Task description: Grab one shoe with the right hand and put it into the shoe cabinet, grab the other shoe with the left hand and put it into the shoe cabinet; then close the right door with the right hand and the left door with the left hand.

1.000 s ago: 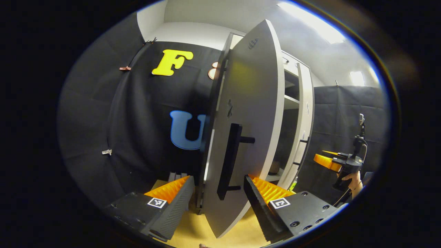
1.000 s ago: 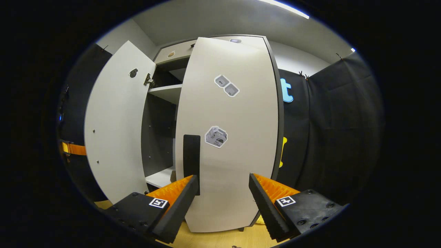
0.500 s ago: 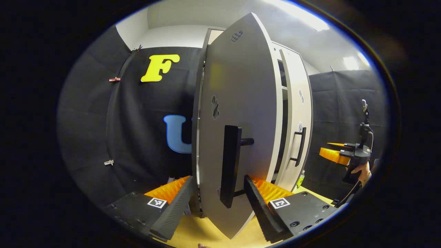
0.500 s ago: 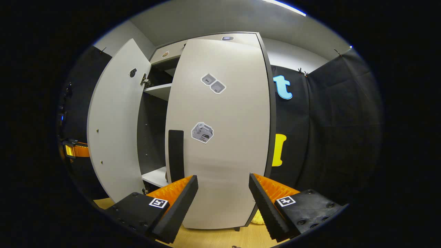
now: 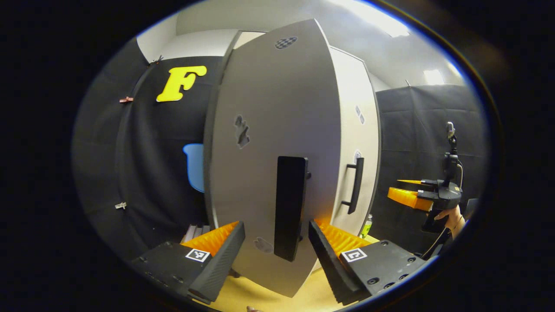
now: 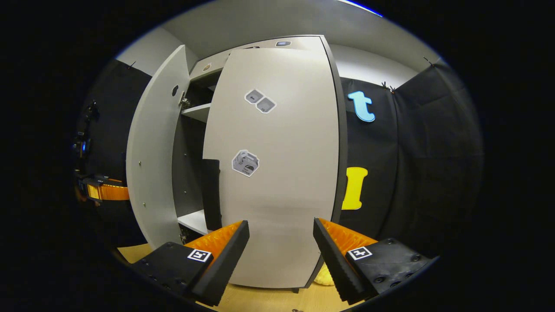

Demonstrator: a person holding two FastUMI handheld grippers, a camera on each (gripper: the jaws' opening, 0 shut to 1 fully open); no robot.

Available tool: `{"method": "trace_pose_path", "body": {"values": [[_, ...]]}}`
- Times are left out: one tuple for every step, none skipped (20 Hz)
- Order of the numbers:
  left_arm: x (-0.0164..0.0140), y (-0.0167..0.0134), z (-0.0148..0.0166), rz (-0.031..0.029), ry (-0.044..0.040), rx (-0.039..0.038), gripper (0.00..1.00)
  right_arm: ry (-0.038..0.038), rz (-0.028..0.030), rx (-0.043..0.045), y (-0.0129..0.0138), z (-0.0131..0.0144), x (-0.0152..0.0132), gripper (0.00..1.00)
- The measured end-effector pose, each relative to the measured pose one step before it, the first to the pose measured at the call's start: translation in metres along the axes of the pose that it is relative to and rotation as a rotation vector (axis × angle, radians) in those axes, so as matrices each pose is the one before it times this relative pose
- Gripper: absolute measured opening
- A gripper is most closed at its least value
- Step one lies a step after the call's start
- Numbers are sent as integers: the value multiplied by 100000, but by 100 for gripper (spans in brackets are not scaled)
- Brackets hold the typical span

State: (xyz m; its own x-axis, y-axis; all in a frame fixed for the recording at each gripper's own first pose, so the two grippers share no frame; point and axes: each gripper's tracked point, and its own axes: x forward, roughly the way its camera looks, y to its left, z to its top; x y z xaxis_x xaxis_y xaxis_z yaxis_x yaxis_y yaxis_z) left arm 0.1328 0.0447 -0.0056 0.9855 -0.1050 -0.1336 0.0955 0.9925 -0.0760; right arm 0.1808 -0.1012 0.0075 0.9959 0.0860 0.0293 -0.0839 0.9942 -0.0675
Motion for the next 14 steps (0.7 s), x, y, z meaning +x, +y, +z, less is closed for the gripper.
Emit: {"method": "trace_pose_path", "body": {"values": [[475,-509,123,-219,-217,868,95,523,-193,324,-539,-185,-69,98],[391,-414,19,-268,-11,331,95,673,-333,258,-372,-288,-123,98],[230,-379,114,-540,-245,-151,95,428,-556,205,-414,-139,-228,98],[114,-276,59,-420,-358,-613,95,350,-569,335,-563,-142,-212,98],[-52,-140,35,-269,-126,-795,95,90,-380,416,-339,-8,-199,98],[-31,-20,45,-326,-170,-717,95,-6,-298,425,-201,-24,-144,98],[-175,-89,-7,14,48,-366,95,-23,-373,304,-177,-8,-205,98],[-172,-36,-185,175,416,-151,95,157,-113,255,-85,-41,-200,98],[-206,-40,-157,208,517,60,98,218,-102,110,3,-44,-254,98],[-240,-80,-166,-115,559,287,95,90,-47,-172,114,10,-167,98],[-270,-132,-144,-163,282,205,98,-53,-5,-374,153,8,-306,98],[-129,-123,-114,-418,136,139,95,41,175,-472,199,-33,-220,98],[-172,-116,23,-451,24,16,95,-98,110,-287,232,11,-295,98],[-209,-262,-63,-549,84,-83,95,50,181,-18,328,39,-211,98]]}}
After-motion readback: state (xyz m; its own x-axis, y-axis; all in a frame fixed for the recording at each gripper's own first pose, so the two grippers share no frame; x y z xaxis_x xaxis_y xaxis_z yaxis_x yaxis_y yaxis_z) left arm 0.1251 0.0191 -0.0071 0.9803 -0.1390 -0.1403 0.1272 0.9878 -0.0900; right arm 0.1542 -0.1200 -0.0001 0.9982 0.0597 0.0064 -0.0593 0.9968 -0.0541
